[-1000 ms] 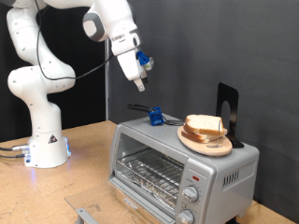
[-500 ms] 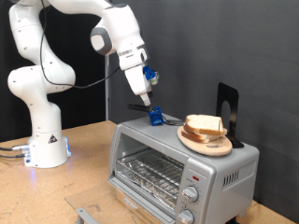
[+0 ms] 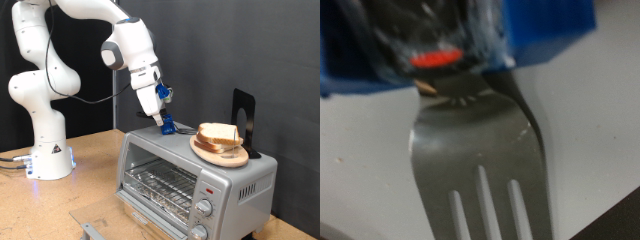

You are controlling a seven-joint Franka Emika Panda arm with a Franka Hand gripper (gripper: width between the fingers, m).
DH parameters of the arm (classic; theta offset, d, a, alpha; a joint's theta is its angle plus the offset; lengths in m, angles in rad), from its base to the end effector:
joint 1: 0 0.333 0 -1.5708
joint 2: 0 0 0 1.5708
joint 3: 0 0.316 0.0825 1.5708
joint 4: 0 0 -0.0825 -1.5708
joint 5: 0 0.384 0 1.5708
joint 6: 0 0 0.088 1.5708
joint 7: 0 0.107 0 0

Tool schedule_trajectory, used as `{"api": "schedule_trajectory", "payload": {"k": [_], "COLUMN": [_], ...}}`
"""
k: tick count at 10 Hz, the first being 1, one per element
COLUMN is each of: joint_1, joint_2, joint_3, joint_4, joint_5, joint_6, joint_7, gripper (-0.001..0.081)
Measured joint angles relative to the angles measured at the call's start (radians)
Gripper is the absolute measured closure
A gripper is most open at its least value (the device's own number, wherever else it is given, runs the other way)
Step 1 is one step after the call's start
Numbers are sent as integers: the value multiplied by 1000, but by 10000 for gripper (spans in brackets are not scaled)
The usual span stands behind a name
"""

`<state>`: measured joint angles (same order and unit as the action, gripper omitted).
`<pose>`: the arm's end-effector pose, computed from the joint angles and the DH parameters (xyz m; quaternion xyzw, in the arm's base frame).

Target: Make a piece of toast with the oven

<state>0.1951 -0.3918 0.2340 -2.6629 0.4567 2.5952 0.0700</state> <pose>0.3854 0.1648 0.3937 -0.9817 -0.0014 -0.1306 0.1389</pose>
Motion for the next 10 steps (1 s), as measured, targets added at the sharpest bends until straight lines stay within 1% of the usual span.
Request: {"api": "schedule_trajectory", "payload": {"k": [3,7,8,9,10], "joint_1": [22,44,45,45,45], "joint_2": [38,60,62,65,68], "joint_3": [1,3,5,7,9], "joint_4": [8,20,21,22,24], "joint_5": [28,42,43,45,51], "joint_6": [39,46,46,44,38], "joint_7": [-22,-24,-24,-23,-22], "gripper": [-3,-3,120,120,265]}}
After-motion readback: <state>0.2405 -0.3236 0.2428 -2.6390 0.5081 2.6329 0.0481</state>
